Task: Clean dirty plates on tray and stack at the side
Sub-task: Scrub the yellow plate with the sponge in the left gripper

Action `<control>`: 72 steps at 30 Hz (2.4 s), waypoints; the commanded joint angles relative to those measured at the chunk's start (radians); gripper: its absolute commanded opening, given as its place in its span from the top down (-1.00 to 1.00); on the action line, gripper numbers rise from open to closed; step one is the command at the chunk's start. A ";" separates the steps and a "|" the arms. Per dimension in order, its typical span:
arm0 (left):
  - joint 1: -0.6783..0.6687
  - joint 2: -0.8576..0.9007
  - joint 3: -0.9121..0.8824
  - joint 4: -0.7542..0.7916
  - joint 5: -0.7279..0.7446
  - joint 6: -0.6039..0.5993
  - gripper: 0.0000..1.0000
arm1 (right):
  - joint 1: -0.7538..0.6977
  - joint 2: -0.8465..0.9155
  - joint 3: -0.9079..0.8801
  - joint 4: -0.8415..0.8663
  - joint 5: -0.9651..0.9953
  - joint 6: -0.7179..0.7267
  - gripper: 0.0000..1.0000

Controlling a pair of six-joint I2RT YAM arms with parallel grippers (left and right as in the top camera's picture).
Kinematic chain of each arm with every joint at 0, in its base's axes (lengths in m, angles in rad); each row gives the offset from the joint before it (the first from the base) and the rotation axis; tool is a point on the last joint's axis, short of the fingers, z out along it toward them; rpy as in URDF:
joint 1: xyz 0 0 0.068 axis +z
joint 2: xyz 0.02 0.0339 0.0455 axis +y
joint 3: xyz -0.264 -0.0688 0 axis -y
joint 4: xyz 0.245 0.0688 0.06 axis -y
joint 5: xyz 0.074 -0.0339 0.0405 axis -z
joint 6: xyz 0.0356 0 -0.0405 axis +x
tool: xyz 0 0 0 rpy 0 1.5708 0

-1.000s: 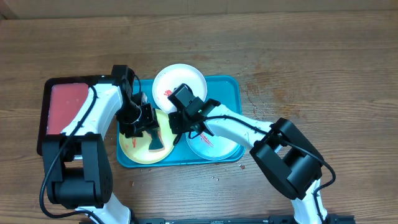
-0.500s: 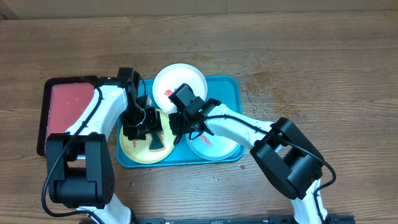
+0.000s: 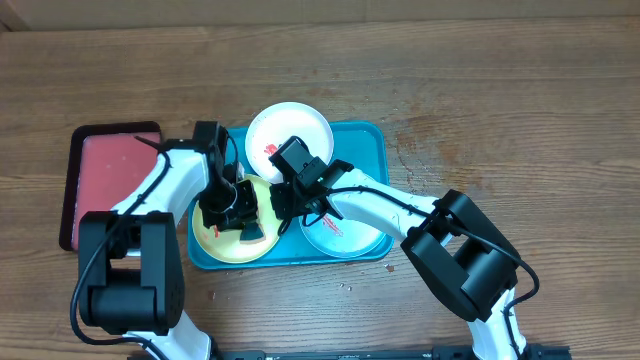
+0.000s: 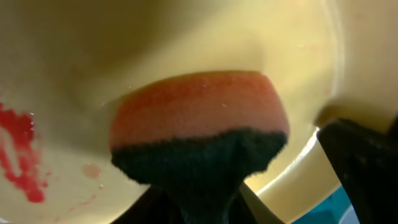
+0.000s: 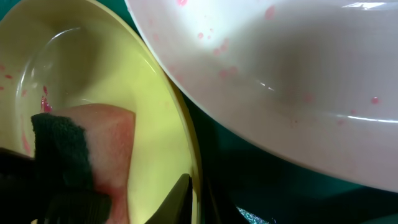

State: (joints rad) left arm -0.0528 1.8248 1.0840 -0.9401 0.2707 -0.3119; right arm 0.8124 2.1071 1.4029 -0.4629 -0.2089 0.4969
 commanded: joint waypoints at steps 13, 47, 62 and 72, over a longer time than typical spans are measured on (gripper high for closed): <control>-0.006 0.014 -0.016 0.041 -0.419 -0.070 0.92 | -0.011 0.018 0.019 0.010 0.010 -0.007 0.80; -0.008 0.014 0.102 -0.006 -0.177 0.049 0.91 | -0.016 0.018 0.019 0.003 0.008 -0.055 0.79; 0.003 0.013 0.014 0.001 -0.775 -0.172 0.92 | -0.016 0.018 0.019 -0.044 0.009 -0.055 0.81; -0.004 0.006 0.022 0.053 -0.070 0.137 0.92 | -0.016 0.018 0.019 -0.042 0.009 -0.055 0.81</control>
State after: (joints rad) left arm -0.0563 1.8294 1.1023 -0.9108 -0.1654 -0.3363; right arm 0.8059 2.1075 1.4078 -0.5018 -0.2268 0.4477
